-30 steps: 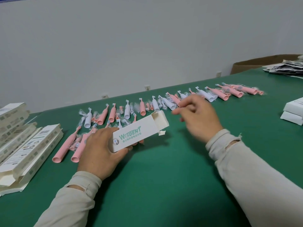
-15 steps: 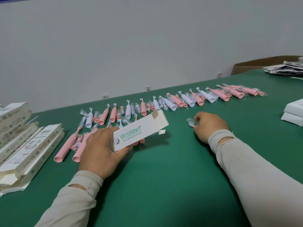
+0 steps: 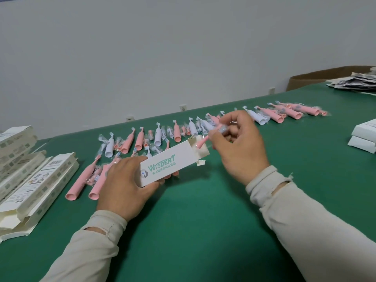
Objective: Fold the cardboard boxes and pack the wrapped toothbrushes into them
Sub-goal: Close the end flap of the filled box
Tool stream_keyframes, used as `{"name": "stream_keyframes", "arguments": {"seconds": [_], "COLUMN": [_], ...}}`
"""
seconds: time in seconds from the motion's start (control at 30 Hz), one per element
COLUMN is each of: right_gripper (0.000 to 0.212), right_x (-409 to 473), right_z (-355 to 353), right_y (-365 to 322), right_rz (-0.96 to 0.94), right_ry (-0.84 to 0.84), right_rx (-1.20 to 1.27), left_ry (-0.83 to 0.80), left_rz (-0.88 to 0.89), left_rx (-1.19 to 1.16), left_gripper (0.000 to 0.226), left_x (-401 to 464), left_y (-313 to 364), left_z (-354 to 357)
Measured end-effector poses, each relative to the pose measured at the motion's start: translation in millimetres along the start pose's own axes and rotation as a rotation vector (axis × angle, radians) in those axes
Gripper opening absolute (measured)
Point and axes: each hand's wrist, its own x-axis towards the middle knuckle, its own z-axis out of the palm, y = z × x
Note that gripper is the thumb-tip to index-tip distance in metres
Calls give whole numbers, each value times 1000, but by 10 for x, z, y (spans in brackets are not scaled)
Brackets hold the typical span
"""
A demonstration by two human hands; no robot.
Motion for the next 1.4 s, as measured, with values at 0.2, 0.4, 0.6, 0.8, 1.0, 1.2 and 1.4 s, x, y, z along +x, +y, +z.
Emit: {"name": "stream_keyframes", "arguments": {"seconds": [0.2, 0.4, 0.6, 0.8, 1.0, 1.2, 1.4], "right_gripper": [24, 22, 23, 36, 53, 82, 40], "right_x": [-49, -83, -167, -162, -79, 1, -19], "right_z": [21, 99, 170, 111, -70, -176, -168], "right_y": [79, 133, 127, 15, 0, 142, 141], "right_rz": [-4, 112, 19, 148, 50, -123, -133], "right_ry": [44, -10, -154, -579, -499, -621, -485], "right_rx": [-66, -14, -204, -180, -210, -486, -441], "left_ry": [19, 3, 21, 29, 43, 30, 24], "left_rz": [40, 50, 47, 82, 68, 70, 73], "left_rx": [-12, -31, -83, -150, -182, -98, -136], "left_gripper": [60, 59, 56, 51, 49, 54, 51], "left_x": [-18, -16, -20, -37, -34, -30, -39], "left_y": [34, 47, 47, 57, 40, 7, 10], "left_z": [8, 3, 32, 25, 35, 44, 43]}}
